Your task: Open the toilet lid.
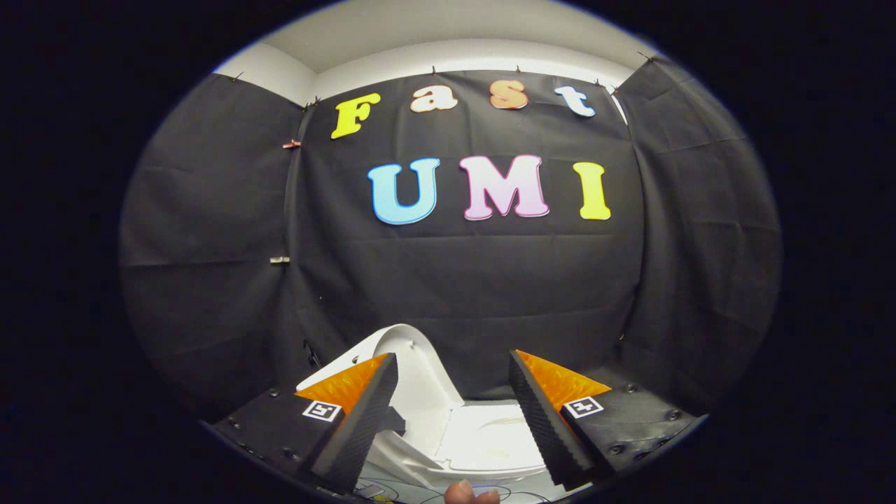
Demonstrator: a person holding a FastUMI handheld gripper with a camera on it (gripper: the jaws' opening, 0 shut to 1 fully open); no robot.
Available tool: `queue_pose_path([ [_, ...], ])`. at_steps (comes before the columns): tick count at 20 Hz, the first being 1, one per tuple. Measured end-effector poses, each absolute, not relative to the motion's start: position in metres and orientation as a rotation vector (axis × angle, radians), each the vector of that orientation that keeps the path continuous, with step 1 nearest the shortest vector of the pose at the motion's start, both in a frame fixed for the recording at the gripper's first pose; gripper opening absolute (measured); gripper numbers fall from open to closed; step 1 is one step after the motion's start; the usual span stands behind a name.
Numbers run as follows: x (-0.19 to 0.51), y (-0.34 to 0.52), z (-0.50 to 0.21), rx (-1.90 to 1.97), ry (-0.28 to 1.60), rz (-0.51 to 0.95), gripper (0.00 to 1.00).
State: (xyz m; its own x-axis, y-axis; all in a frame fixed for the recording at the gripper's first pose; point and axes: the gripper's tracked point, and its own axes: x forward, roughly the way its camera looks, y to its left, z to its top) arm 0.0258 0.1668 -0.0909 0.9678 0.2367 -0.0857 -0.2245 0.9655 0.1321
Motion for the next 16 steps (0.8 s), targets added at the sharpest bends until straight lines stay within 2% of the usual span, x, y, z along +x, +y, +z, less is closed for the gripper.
queue_pose_path([
  [16,0.017,0.043,-0.03,0.138,-0.044,0.082,0.99],
])
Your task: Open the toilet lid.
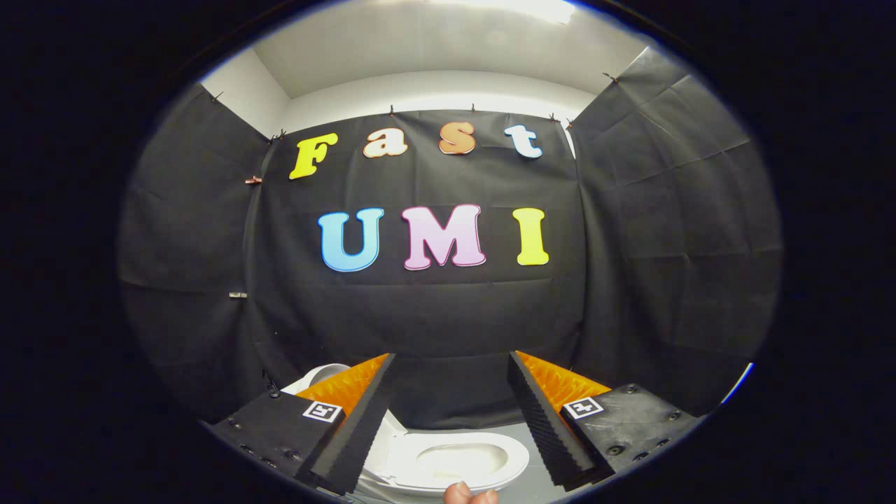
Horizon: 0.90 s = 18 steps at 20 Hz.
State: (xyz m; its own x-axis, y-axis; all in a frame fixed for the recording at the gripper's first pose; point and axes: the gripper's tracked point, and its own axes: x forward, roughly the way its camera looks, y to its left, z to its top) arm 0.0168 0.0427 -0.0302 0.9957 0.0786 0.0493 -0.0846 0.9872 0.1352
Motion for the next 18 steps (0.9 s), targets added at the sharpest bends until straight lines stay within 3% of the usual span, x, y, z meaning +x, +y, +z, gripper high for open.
queue_pose_path([
  [18,0.01,0.022,-0.027,0.146,-0.062,0.04,0.98],
])
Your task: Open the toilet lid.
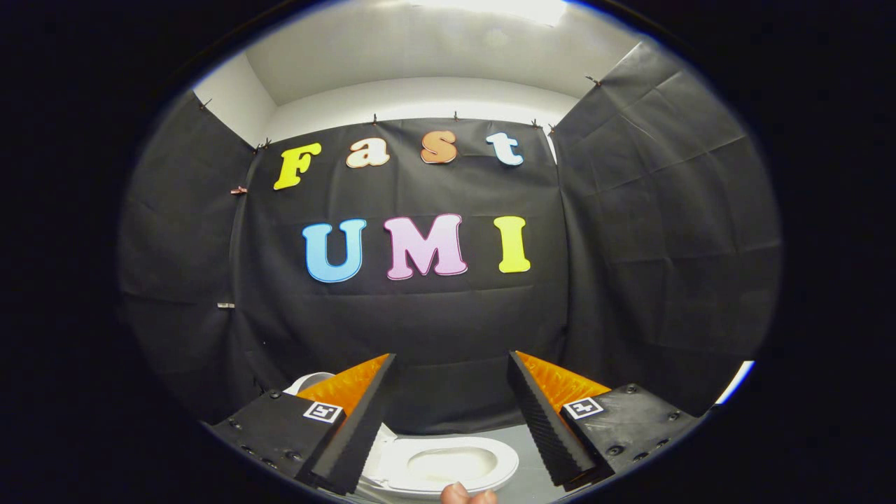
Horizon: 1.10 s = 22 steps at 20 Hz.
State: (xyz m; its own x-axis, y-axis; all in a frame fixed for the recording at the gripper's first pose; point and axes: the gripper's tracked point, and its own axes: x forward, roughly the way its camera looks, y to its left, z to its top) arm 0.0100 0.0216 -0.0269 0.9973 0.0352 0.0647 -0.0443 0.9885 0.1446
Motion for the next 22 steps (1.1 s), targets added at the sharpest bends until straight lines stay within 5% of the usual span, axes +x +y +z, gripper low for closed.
queue_pose_path([
  [22,0.0105,0.0261,-0.0301,0.121,-0.051,0.036,0.98],
])
